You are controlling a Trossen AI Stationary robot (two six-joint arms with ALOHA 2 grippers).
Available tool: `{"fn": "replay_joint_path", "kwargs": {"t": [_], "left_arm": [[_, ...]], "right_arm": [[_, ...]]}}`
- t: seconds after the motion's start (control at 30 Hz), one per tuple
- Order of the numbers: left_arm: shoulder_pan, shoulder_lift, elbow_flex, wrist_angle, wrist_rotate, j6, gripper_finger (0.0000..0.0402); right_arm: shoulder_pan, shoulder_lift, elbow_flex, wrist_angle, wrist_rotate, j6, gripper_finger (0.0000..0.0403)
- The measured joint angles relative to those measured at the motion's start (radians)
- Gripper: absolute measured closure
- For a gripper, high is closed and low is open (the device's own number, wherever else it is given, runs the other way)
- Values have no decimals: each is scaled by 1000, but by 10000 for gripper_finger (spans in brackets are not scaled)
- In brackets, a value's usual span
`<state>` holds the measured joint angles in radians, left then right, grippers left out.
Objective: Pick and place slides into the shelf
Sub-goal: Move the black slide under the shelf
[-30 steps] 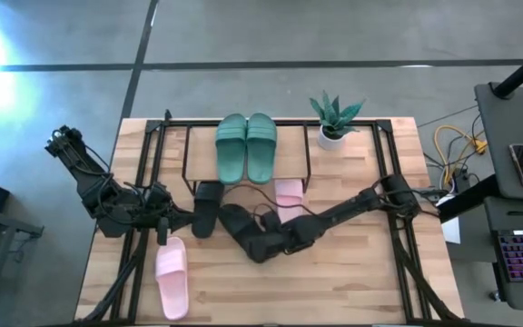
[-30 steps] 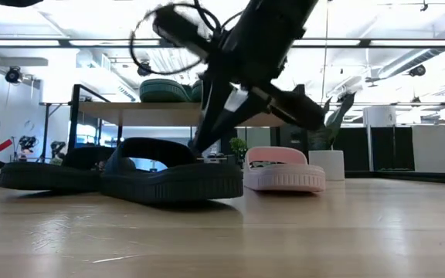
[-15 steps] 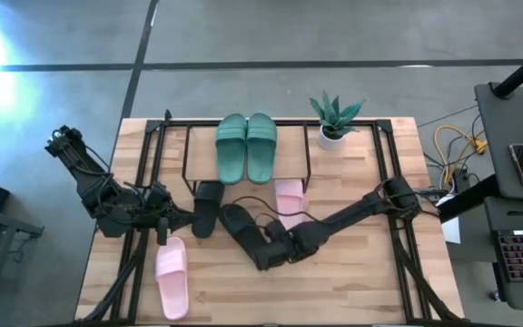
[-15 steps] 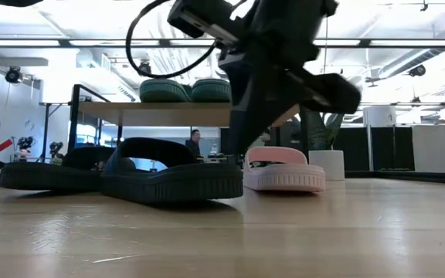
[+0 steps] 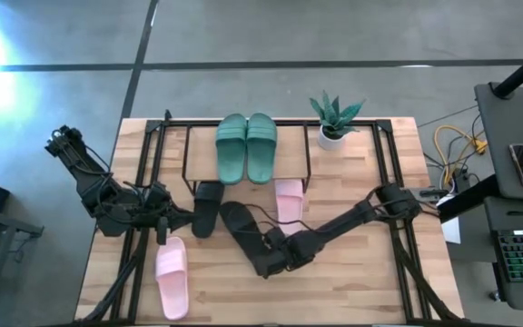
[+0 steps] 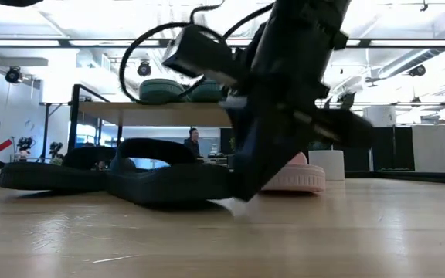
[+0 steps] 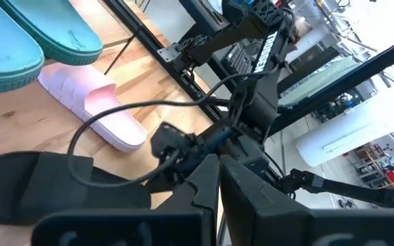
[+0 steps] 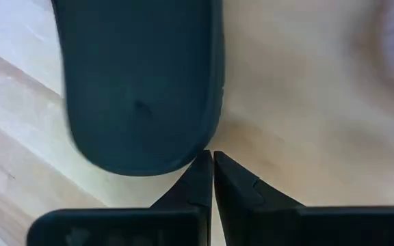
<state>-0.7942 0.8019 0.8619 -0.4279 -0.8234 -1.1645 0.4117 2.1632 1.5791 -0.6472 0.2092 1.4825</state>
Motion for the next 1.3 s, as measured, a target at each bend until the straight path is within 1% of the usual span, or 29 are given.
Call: {"fn": "replay_joint_path", "kwargs": {"t": [0.23,0.47,0.7,0.9,1.17,1.3], "left_arm": [[0,-5,0,0,0,0,402],[-1,-4,0,-1,0,2,402],[-1,-4,0,-1,0,1,402],[-1,-4,0,0,0,1,402],[-1,-4,-1,0,0,1,402],[-1,-2,0,0,0,1,402]], "right_arm": [[-23,6,2,146,1,-93,394],[-68,7,3,163,64,-77,394],[-82,7,5,257,56,-153,394],[-81,7,5,315,55,-158,394],[-87,7,5,418,83,-223,394],[-87,7,10,420,82,-255,394]]}}
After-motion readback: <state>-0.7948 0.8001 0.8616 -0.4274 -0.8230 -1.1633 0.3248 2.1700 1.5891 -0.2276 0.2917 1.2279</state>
